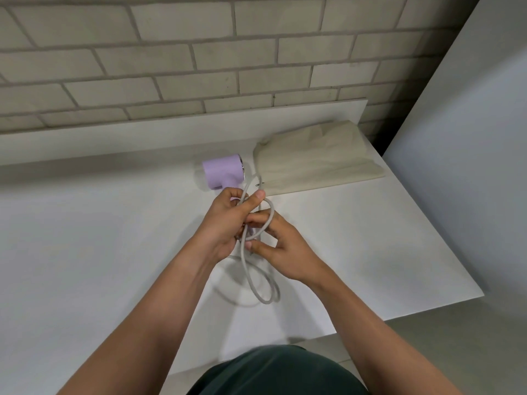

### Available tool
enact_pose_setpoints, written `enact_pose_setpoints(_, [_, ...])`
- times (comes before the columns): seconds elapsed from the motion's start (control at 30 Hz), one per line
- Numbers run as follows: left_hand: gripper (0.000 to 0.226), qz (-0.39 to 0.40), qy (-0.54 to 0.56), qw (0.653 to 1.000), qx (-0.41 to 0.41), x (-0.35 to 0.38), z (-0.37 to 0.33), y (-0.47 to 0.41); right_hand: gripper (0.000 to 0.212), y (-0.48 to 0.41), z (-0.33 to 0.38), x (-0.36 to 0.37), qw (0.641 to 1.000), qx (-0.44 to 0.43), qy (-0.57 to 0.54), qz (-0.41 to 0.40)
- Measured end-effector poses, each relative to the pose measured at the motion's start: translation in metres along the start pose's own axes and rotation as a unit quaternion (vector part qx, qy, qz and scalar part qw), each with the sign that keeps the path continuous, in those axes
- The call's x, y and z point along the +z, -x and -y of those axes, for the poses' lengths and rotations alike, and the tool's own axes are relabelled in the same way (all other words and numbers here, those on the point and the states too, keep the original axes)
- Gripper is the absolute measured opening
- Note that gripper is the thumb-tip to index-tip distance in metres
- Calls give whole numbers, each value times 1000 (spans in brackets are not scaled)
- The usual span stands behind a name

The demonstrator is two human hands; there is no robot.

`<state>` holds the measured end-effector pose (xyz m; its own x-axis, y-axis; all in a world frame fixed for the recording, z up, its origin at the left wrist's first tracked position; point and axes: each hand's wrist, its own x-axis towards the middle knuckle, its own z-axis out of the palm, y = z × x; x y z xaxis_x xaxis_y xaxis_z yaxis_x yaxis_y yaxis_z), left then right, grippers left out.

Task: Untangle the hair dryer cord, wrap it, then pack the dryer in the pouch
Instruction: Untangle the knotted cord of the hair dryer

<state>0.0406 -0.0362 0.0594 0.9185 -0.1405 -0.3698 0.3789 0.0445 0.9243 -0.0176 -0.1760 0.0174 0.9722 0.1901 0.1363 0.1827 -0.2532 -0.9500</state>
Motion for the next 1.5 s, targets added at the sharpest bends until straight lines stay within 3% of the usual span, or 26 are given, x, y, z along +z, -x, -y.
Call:
enact_pose_setpoints(0.17, [42, 6, 29, 999, -37, 0, 4, 1, 26, -6, 4, -11, 1000, 1, 26, 11])
enact_pose_setpoints(0.27, [32, 0, 24, 1000, 2, -7, 8, -2, 10, -5, 6, -31, 999, 31, 10, 12])
enact_pose_setpoints(0.43, [23, 98, -7, 993, 63, -25, 6, 3, 7, 1, 18, -65, 983, 64, -45, -165])
enact_pose_setpoints(0.53, [58, 134, -146, 978, 71, -25, 6, 14, 6, 1, 27, -75, 972, 56, -16, -229])
enact_pose_setpoints(0.6, [63, 124, -266, 952, 88, -23, 10, 16, 6, 1, 35, -76, 965, 40, 13, -257])
enact_pose_setpoints(0.67, [53, 91, -337, 926, 146, -19, 13, 17, 5, 1, 44, -76, 956, 18, 51, -288])
enact_pose_setpoints(0.77, [33, 51, -359, 906, 219, -15, 14, 21, 9, 4, 57, -83, 936, -12, 108, -336])
enact_pose_setpoints(0.9, [4, 58, -313, 920, 230, -17, 12, 24, 16, 5, 61, -102, 900, -29, 185, -393])
enact_pose_setpoints(0.97, [10, 85, -294, 925, 225, -17, 8, 26, 18, 7, 57, -109, 892, -21, 202, -403])
enact_pose_setpoints(1.1, [21, 78, -361, 898, 238, -18, 6, 23, 17, 12, 48, -116, 887, 6, 220, -407])
enact_pose_setpoints(1.23, [15, -31, -312, 907, 283, -14, 3, 24, 10, 20, 43, -123, 897, 43, 234, -372])
enact_pose_setpoints(1.33, [9, -59, -281, 918, 274, -12, -1, 26, 14, 25, 39, -132, 922, 138, 247, -266])
enact_pose_setpoints(1.4, [4, -53, -289, 914, 280, -13, -2, 27, 14, 26, 34, -134, 917, 207, 288, -184])
enact_pose_setpoints(1.5, [7, -30, -303, 910, 281, -12, -4, 33, 15, 25, 36, -118, 903, 204, 367, -91])
